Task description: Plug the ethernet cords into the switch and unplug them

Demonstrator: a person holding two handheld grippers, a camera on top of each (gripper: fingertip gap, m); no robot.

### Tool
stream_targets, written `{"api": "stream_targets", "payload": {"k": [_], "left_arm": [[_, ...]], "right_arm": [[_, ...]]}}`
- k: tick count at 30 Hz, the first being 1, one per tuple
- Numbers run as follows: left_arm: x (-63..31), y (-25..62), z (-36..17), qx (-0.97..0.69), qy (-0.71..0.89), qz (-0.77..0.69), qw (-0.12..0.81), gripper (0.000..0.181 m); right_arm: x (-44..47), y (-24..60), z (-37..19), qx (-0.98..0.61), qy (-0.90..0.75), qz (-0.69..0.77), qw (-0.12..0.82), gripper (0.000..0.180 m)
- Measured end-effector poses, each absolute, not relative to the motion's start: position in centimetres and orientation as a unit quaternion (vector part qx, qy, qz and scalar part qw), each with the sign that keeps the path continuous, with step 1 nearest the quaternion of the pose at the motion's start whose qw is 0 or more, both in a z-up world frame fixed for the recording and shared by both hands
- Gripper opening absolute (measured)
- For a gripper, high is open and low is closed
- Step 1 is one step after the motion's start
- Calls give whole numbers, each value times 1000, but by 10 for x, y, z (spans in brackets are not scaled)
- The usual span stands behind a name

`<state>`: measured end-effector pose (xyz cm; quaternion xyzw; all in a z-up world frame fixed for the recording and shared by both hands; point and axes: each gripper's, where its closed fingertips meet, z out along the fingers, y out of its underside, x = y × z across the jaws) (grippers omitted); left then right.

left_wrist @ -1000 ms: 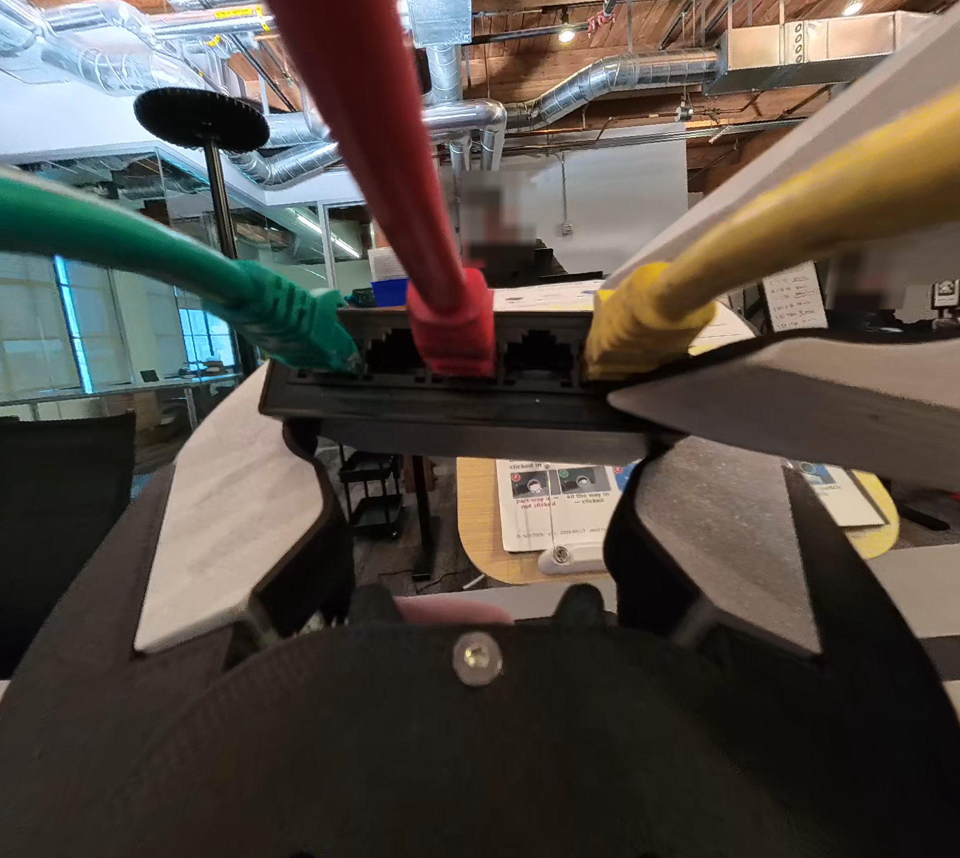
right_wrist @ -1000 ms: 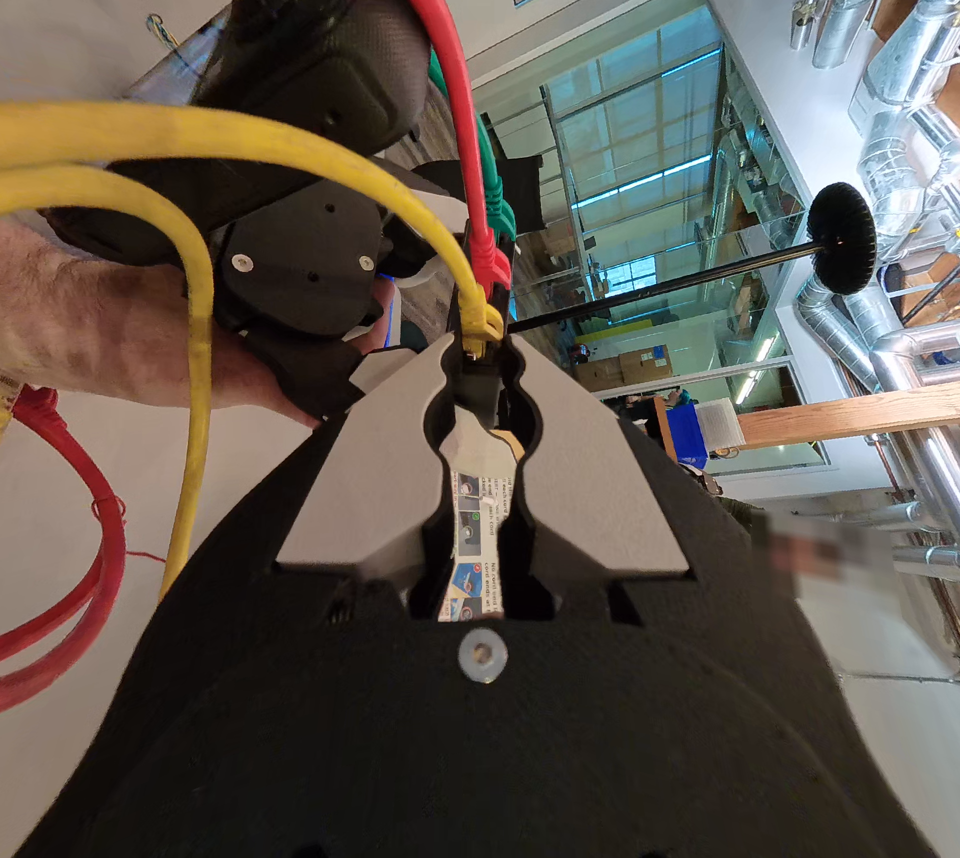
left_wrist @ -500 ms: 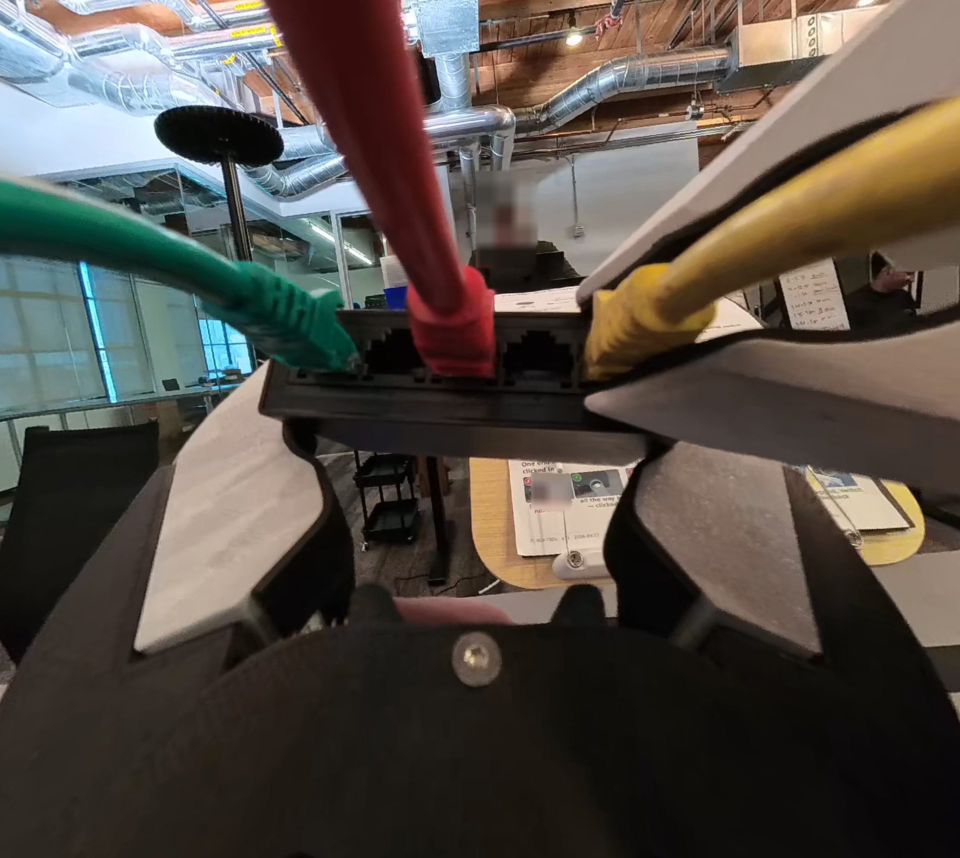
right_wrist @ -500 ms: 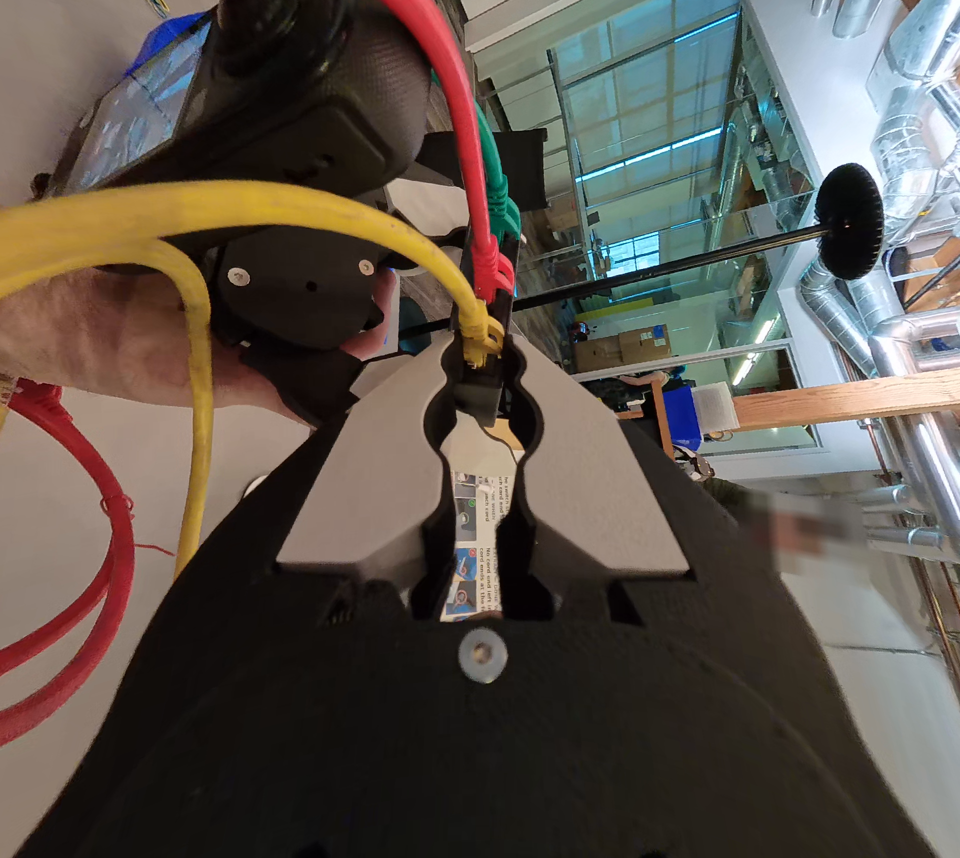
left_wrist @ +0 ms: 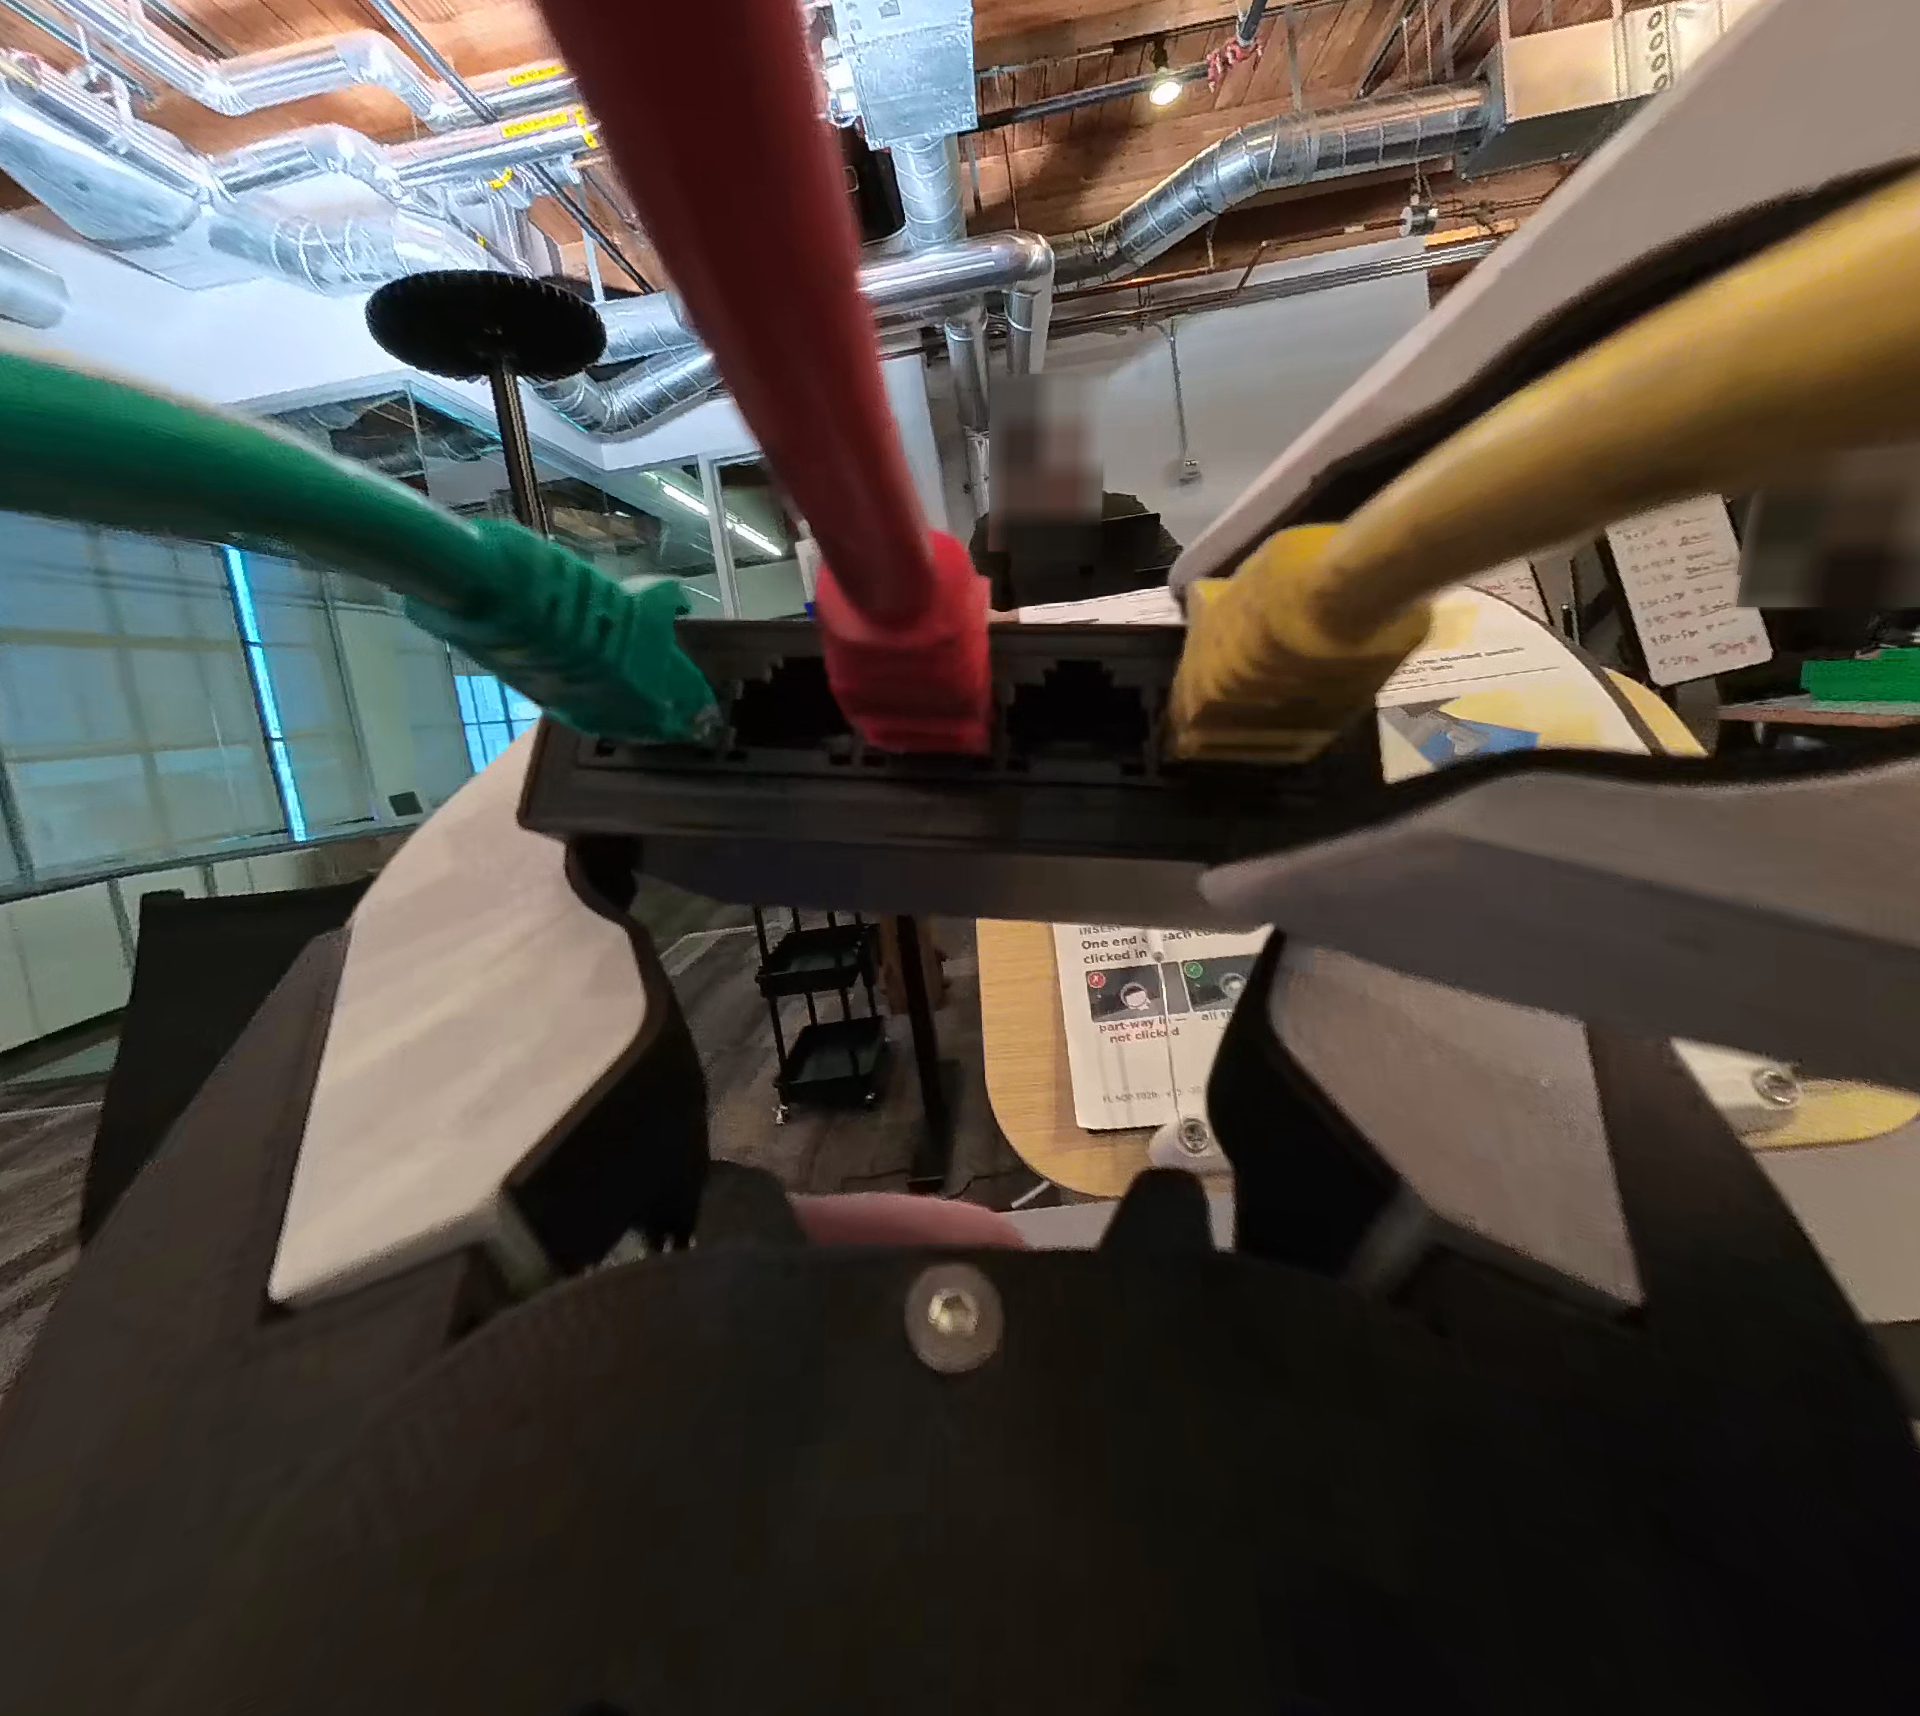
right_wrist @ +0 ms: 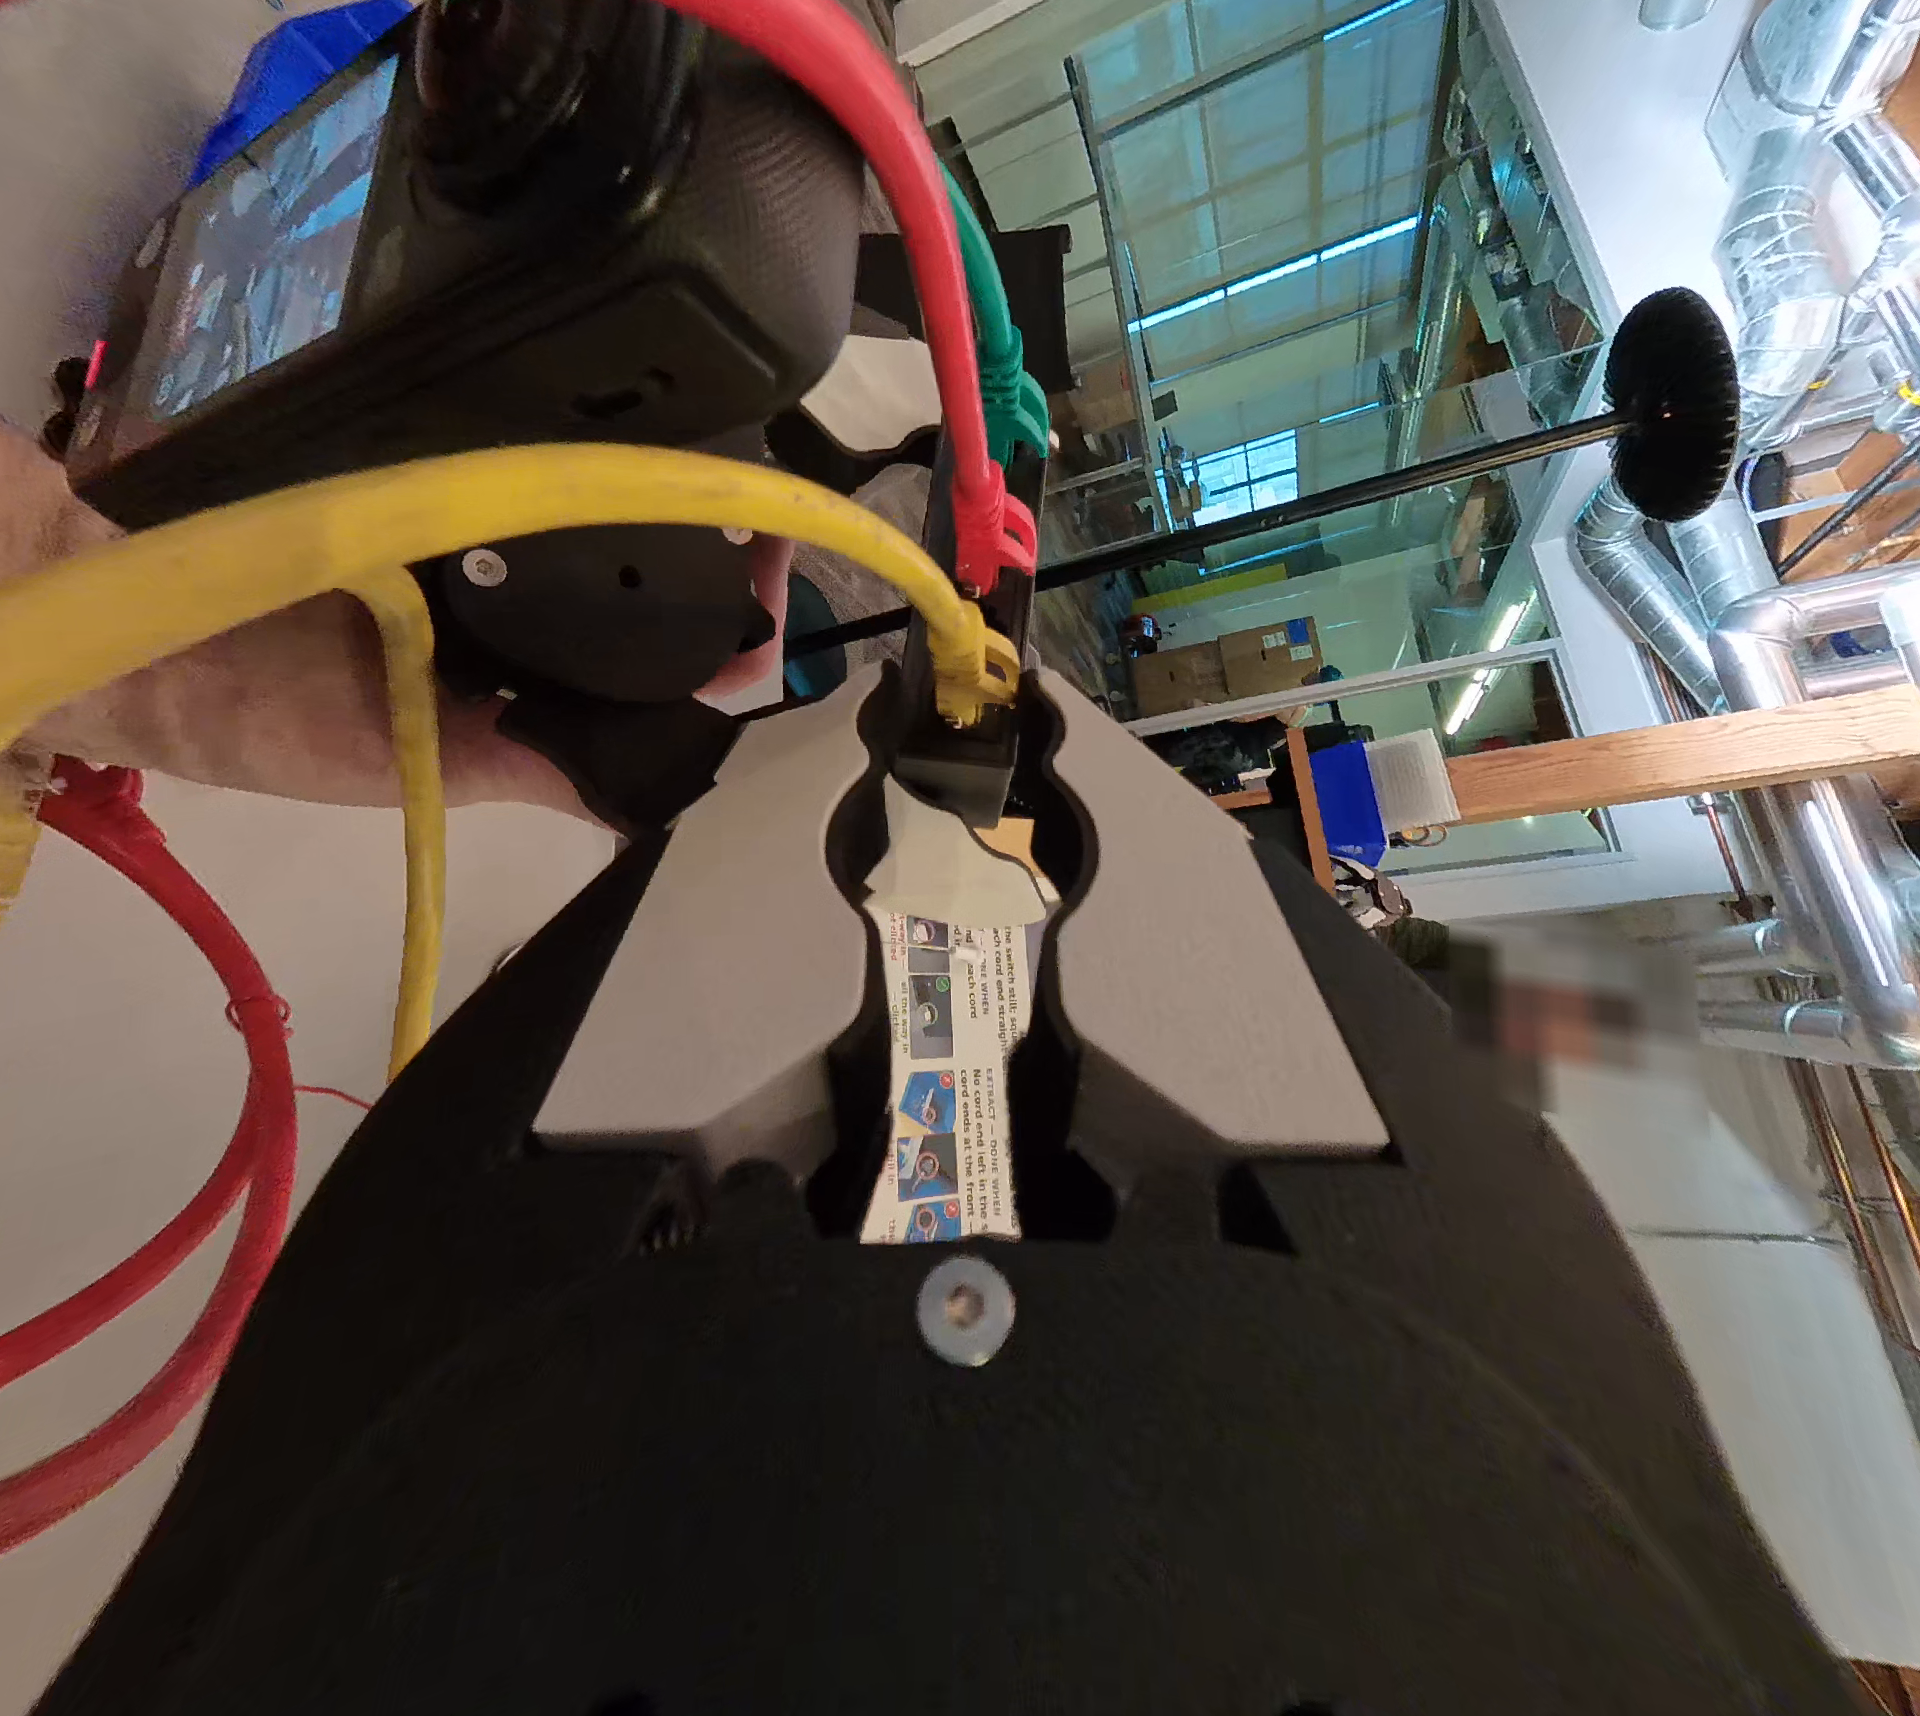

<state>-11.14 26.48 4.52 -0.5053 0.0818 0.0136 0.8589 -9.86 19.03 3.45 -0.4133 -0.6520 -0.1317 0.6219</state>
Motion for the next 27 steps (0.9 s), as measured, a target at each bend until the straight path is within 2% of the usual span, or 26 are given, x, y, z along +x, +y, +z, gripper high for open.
{"api": "stream_targets", "payload": {"k": [4, 19, 27], "left_arm": [[-112, 265, 45, -507, 79, 8, 858, 124], [-112, 264, 46, -504, 78, 20, 860, 124], [-117, 258, 53, -492, 76, 49, 866, 124]], "right_arm": [[-97, 191, 36, -409, -649, -135, 627, 15], [-99, 191, 36, -415, -651, -159, 616, 12], [-101, 187, 41, -415, -658, -115, 617, 12]]}}
